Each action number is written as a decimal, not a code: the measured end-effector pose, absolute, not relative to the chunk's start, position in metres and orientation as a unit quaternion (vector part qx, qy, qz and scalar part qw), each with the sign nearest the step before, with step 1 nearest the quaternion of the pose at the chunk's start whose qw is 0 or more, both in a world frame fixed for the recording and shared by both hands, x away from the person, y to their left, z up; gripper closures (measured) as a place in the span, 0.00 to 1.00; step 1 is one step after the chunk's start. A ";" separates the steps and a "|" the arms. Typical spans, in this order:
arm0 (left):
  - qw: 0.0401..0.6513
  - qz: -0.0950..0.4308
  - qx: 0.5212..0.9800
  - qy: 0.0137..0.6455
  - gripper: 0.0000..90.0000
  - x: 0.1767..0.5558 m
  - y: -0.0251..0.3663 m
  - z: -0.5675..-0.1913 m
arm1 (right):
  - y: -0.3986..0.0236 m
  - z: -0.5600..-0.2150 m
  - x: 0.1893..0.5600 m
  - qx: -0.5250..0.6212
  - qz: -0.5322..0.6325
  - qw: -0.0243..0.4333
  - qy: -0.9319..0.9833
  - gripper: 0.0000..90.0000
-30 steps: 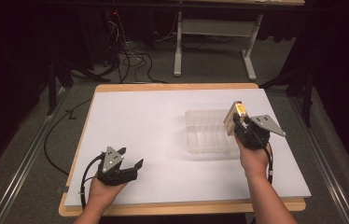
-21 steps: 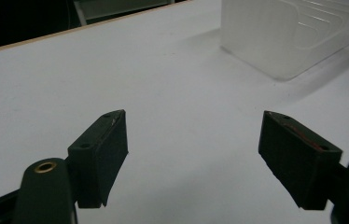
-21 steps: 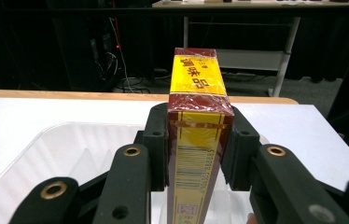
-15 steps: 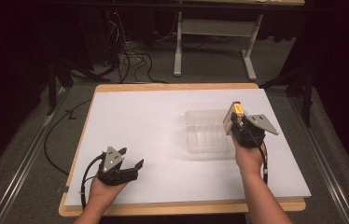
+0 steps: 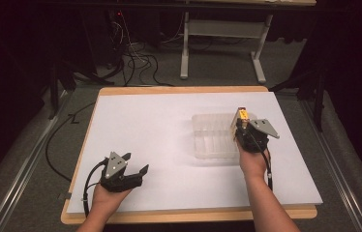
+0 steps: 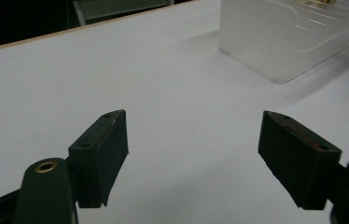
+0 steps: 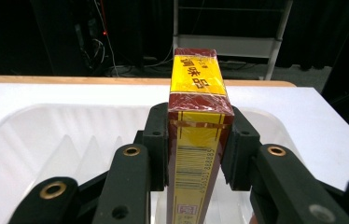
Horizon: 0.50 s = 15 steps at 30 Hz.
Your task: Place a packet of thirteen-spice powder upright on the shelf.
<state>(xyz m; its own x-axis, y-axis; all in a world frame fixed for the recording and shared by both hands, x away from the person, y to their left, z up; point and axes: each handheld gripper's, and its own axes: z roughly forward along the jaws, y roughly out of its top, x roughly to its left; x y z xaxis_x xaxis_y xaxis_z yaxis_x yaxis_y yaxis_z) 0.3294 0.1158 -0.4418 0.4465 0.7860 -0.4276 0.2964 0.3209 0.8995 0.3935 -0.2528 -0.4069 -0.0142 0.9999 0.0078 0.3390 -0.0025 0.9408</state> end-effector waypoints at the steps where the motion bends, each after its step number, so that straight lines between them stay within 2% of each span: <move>1: 0.648 0.189 0.552 0.490 0.28 0.329 0.116 -0.442 | -0.253 -0.408 0.394 0.577 0.410 0.401 0.581 0.75; 15: 0.650 0.185 0.548 0.493 0.27 0.330 0.117 -0.441 | -0.251 -0.429 0.399 0.583 0.389 0.392 0.596 0.75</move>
<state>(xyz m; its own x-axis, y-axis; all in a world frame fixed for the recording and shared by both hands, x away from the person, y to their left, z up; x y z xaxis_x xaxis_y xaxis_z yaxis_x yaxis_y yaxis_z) 0.3304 0.1174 -0.4410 0.4448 0.7809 -0.4386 0.2998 0.3316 0.8945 0.3995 -0.2509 -0.4292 -0.0134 0.9998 -0.0129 0.3903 0.0171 0.9205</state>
